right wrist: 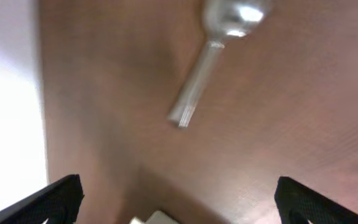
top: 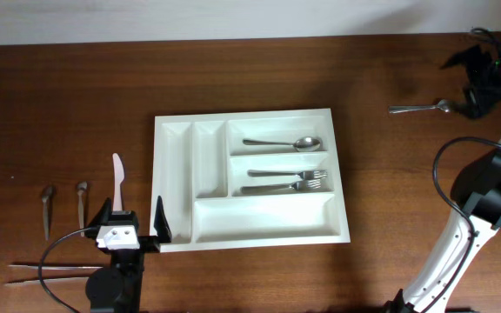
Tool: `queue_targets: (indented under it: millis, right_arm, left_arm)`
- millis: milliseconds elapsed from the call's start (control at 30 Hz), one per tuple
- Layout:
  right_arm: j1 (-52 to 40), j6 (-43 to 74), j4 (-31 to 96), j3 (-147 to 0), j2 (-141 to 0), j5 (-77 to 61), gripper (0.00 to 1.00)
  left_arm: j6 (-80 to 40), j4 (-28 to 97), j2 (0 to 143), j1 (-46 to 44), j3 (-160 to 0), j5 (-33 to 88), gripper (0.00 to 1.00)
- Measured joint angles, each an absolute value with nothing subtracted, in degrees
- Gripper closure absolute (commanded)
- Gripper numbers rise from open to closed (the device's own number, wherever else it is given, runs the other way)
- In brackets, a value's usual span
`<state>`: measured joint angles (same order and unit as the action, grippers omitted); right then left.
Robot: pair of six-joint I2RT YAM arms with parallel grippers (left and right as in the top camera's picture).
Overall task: Pack container
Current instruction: 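Return the right gripper to the last spoon and grasp it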
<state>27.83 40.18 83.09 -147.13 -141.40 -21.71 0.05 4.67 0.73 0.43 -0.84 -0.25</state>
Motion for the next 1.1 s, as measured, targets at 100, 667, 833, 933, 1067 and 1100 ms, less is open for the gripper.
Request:
queue_targets:
  millis: [100, 667, 833, 933, 1067, 1100]
  right_arm:
    - [27.4, 41.06, 83.81, -147.13, -141.4, -16.71, 0.0]
    - [25.34, 45.01, 80.25, -147.11, -150.95, -9.91, 0.0]
    - [25.34, 45.04, 77.76, -147.13, -151.35, -9.91, 0.0]
    - [25.34, 45.08, 75.81, -147.11, -151.37, -9.93, 0.0]
    - [25.34, 45.69, 73.84, -147.11, -151.37, -9.91, 0.0]
    - [25.34, 46.17, 73.8, -147.13, -151.37, -9.89, 0.01]
  left_arm:
    - [0.05, 4.67, 0.73, 0.43, -0.84, -0.23, 0.01]
    - [0.05, 4.69, 0.73, 0.43, -0.84, -0.25, 0.01]
    - [0.05, 4.69, 0.73, 0.43, -0.84, -0.23, 0.01]
    - [0.05, 4.69, 0.73, 0.43, -0.84, -0.25, 0.01]
    - [0.05, 4.67, 0.73, 0.43, -0.84, -0.25, 0.01]
    - [0.05, 4.67, 0.73, 0.43, -0.84, -0.25, 0.01]
